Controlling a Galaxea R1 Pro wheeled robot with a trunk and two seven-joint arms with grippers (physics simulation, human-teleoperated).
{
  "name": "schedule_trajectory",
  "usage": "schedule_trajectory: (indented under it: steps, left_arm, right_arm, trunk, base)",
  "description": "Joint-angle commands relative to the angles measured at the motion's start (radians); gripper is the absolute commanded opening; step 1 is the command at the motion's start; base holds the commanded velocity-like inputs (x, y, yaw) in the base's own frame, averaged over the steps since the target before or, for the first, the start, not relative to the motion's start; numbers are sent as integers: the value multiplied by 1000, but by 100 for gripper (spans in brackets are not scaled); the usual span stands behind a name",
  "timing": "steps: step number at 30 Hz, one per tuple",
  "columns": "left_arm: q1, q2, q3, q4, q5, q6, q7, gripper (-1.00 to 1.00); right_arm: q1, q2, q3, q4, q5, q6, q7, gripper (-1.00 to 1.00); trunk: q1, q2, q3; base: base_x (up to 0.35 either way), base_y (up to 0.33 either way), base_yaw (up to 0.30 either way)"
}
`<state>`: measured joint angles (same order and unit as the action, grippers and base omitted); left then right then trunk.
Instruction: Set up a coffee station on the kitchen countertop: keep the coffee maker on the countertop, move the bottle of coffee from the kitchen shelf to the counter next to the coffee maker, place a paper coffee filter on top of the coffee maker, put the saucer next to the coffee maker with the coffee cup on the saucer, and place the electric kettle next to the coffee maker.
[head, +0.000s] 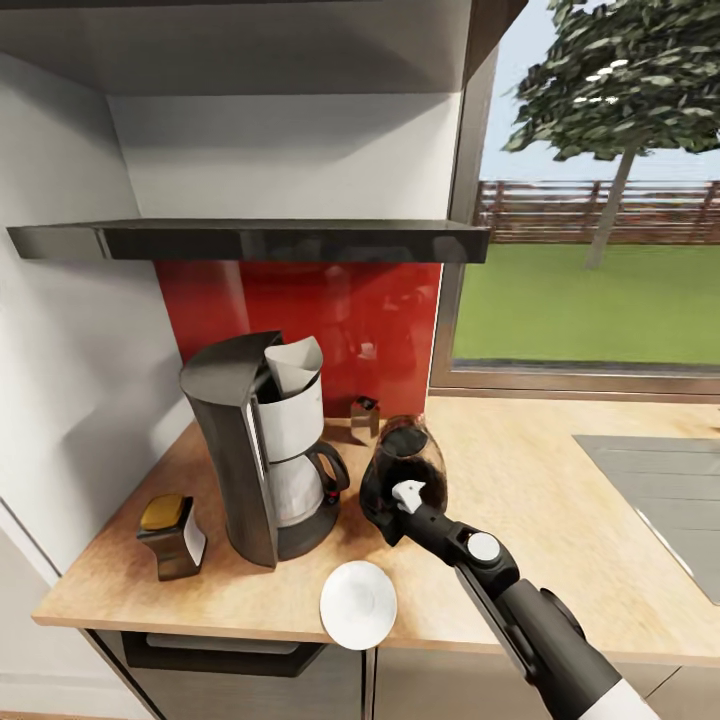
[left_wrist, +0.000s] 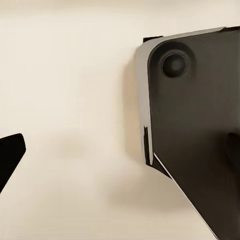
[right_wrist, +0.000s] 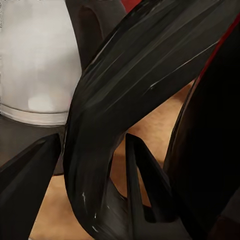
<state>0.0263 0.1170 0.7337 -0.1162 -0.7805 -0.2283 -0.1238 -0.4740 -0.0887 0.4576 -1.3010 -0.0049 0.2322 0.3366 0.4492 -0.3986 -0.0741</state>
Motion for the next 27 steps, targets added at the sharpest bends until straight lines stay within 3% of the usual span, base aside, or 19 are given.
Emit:
schedule_trajectory:
  steps: [1, 20, 27]
  left_arm:
    - [0, 0, 9, -2, -6, -2, -7, 100]
    - [0, 0, 9, -2, -7, -3, -7, 100]
    - [0, 0, 9, -2, -6, -2, -7, 100]
  right_arm:
    - [0, 0, 3, 38, -6, 9, 4, 100]
    - [0, 1, 2, 78, -7, -18, 4, 100]
    - [0, 1, 2, 78, -8, -19, 4, 100]
  trunk:
    - [1, -2, -2]
    - [1, -2, -2]
    - [1, -2, -2]
  base:
    - [0, 0, 0]
    - [0, -1, 0]
    - [-78, -181, 0]
